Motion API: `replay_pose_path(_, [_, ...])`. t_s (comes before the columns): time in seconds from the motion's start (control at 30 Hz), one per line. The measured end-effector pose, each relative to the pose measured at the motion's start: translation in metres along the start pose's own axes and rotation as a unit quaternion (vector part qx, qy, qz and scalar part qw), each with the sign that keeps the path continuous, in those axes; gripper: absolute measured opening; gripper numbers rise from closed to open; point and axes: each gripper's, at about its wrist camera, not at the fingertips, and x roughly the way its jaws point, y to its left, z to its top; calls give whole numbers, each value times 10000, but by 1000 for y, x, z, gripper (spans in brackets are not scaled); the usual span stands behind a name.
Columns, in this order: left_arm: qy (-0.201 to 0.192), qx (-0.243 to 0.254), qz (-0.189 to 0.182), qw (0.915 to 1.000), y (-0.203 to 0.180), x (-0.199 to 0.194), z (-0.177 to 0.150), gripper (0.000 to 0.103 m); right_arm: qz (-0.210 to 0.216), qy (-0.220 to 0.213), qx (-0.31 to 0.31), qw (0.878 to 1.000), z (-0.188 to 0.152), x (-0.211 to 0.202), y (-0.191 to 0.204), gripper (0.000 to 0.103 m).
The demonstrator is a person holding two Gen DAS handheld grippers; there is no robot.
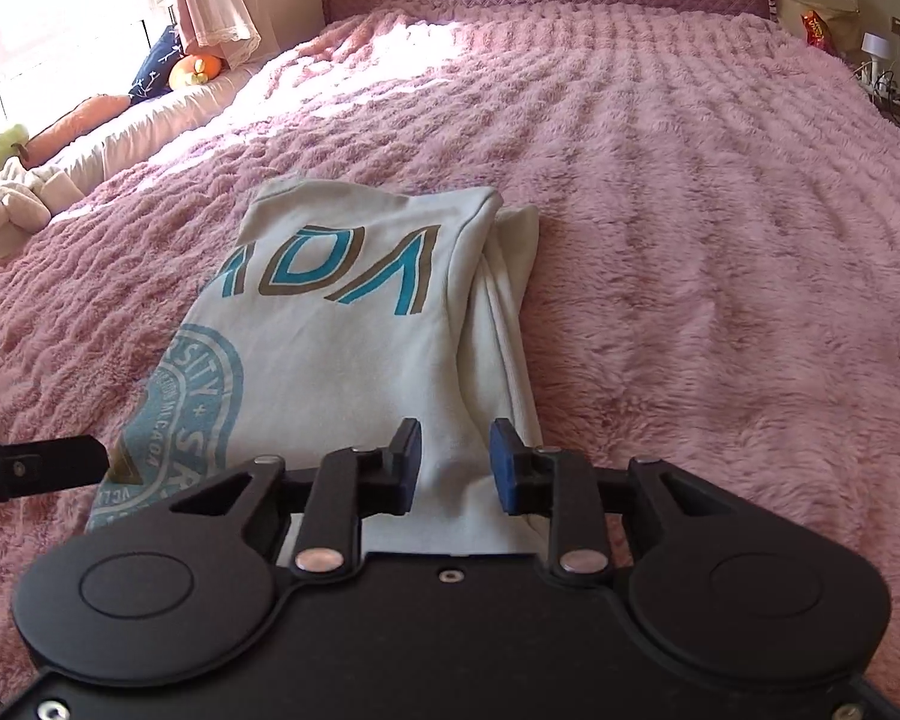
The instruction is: Fold small clothes
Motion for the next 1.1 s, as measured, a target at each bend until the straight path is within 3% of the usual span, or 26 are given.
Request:
replay_pose_path(0.1, [223, -48, 61, 9997, 4, 4, -10, 75, 100, 20, -50, 9999, -10, -10, 5, 25])
replay_pose_path(0.23, [531, -57, 150, 9985, 17, 26, -26, 76, -152, 461, -173, 9987, -33, 13, 2, 25])
replay_pose_path(0.3, [592, 28, 161, 9981, 21, 34, -31, 76, -140, 434, -257, 9986, -41, 18, 0, 24])
replay_pose_path(0.5, [624, -43, 418, 9972, 7, 14, -17, 76, -203, 512, -145, 9984, -27, -2, 5, 27])
replay_pose_path(0.57, [571, -92, 587, 9966, -1, -2, -10, 77, -282, 543, -77, 9981, -21, -20, 11, 49])
replay_pose_path(0.73, [556, 29, 1327, 9896, -28, -54, -6, 84, -364, 417, -86, 9984, -13, -73, 27, 76])
replay_pose_path(0.87, [519, 32, 1590, 9859, -45, -96, -12, 89, -370, 347, -198, 9985, -11, -111, 36, 86])
replay_pose_path(1.0, [735, 29, 1758, 9817, -64, -132, -20, 92, -659, 285, -379, 9967, -10, -142, 45, 98])
replay_pose_path(1.1, [846, 48, 1827, 9795, -77, -151, -25, 93, -565, 374, -390, 9969, -9, -158, 47, 103])
